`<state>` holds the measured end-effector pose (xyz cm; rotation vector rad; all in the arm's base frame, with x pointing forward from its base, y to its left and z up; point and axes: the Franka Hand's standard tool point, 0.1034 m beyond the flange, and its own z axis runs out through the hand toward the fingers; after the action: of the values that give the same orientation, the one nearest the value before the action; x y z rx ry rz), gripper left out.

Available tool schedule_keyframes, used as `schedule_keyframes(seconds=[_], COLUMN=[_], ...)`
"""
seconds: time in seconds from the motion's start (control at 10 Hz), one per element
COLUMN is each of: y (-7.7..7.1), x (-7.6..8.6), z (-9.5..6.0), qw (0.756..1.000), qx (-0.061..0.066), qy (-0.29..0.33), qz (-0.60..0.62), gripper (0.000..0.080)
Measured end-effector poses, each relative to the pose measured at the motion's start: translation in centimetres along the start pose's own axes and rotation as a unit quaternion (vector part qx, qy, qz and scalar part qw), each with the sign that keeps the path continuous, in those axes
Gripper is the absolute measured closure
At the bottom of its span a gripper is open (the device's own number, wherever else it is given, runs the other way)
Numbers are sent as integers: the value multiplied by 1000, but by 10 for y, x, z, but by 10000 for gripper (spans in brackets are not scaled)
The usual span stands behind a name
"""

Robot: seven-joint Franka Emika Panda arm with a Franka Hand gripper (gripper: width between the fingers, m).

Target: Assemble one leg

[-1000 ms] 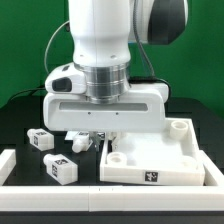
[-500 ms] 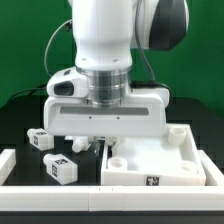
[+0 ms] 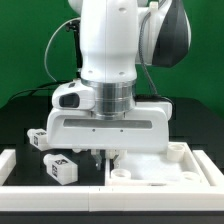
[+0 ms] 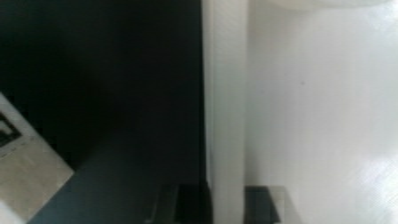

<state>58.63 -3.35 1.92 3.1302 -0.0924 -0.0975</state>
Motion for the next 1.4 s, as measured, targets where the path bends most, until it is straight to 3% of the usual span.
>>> schedule_keyframes(seconds=[0.3,0.5,0.6,0.7,0.8,0.9,1.0,1.1,1.2,1.3,1.4], y=[-13,-13,-13,-13,-13,-13,-15,-22,-35,-46,-43], x=[7,7,6,6,6,5,-5,-15,-27,-33,-32], z=[9,8,8,9,9,6,-12,-26,-43,-56,-52], qw=[1000,999,999,999,999,999,999,999,999,999,999], qx=[-10,-29,-28,-28,-28,-27,-16,-11,-11,-16,-16], qy=[14,13,13,13,13,11,-4,0,-1,-1,0], qz=[-4,-6,-7,-7,-7,-15,-41,-40,-40,-33,-39], gripper=[745,744,741,601,601,428,234,234,163,163,153])
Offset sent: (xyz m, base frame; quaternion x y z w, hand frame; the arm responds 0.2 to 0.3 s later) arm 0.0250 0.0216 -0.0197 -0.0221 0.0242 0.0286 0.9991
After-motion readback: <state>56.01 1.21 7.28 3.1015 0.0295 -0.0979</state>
